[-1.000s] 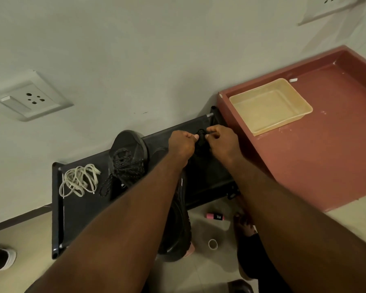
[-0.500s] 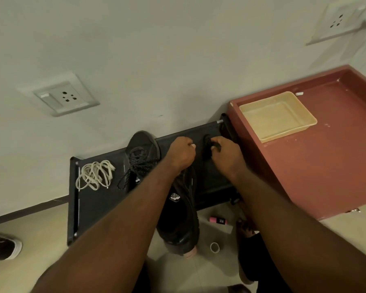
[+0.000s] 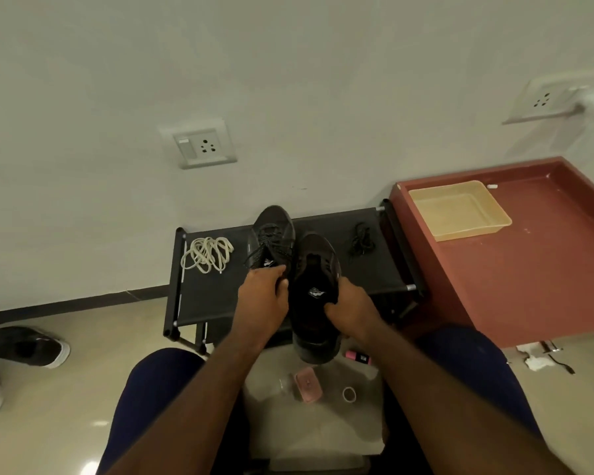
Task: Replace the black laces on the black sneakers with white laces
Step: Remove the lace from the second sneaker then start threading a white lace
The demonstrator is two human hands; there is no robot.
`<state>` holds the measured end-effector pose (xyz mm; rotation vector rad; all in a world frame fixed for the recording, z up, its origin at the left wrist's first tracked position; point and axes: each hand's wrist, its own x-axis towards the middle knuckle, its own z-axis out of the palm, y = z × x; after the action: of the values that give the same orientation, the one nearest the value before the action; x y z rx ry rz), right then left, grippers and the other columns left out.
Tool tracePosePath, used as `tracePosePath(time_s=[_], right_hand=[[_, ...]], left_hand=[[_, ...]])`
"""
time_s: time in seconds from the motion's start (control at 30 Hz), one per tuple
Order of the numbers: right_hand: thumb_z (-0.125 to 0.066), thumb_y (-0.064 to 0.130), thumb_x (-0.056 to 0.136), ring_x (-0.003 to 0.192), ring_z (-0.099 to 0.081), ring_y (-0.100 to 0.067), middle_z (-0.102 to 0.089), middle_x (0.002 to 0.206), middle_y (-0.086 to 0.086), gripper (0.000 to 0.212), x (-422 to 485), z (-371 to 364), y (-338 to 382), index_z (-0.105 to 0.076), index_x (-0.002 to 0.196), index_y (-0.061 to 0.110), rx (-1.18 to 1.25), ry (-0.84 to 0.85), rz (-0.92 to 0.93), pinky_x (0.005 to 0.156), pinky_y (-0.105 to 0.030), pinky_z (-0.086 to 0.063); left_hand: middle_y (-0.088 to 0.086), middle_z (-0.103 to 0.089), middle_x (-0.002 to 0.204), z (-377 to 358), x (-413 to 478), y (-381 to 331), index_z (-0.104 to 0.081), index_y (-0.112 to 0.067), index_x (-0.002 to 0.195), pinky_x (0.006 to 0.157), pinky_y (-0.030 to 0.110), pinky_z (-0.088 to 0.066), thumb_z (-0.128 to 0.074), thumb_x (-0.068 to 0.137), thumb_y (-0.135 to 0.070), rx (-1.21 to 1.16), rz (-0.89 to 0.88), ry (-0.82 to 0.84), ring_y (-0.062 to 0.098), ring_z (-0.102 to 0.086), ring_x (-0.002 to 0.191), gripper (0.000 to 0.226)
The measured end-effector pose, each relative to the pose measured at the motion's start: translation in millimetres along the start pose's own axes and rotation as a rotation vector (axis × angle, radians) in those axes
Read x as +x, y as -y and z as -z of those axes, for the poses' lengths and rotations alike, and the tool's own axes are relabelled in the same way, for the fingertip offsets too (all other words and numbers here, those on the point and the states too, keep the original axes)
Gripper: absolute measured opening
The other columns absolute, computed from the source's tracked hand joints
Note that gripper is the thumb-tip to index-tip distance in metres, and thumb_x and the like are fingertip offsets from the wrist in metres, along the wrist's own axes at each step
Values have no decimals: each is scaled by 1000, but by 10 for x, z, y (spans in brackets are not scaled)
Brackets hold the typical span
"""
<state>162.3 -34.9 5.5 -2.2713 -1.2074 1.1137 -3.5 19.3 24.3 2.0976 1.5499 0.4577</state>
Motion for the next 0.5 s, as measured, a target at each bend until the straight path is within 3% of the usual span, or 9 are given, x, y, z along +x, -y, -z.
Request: tracePosePath(time_s=[0.1, 0.2, 0.4, 0.5], right_hand=[[-55, 18, 91, 105, -63, -31, -65, 115, -12, 33, -15, -47, -1, -56, 123, 14, 0, -107, 3, 93, -47, -54], [-52, 20, 91, 100, -64, -34, -66, 109, -13, 33, 34, -32, 4, -56, 123, 15, 24, -202, 29, 89, -48, -55], [-48, 15, 94, 102, -65, -34, -68, 113, -14, 53, 275, -1, 64, -45, 146, 24, 111, -327, 77, 92, -48, -55], [-47, 16, 100, 106, -64, -33, -67, 118, -14, 49, 414, 28, 122, -45, 148, 27, 129, -334, 95, 97, -45, -53]], left_hand=[[5, -53, 142, -36, -148, 148, -46, -18, 145, 114, 48, -32, -54, 98, -26, 120, 30, 110, 24, -36, 140, 48], [4, -40, 152, -79, -172, 225, -30, -20, 153, 119, 42, -25, -52, 100, -24, 146, 19, 113, 19, -24, 146, 58], [10, -60, 130, -220, -97, 396, -51, -6, 140, 108, 27, -30, -57, 96, -8, 34, -90, 16, 27, -43, 129, 44], [12, -67, 111, -288, -103, 411, -63, 0, 125, 97, 20, -34, -63, 88, 5, -3, -107, -56, 31, -54, 113, 38]])
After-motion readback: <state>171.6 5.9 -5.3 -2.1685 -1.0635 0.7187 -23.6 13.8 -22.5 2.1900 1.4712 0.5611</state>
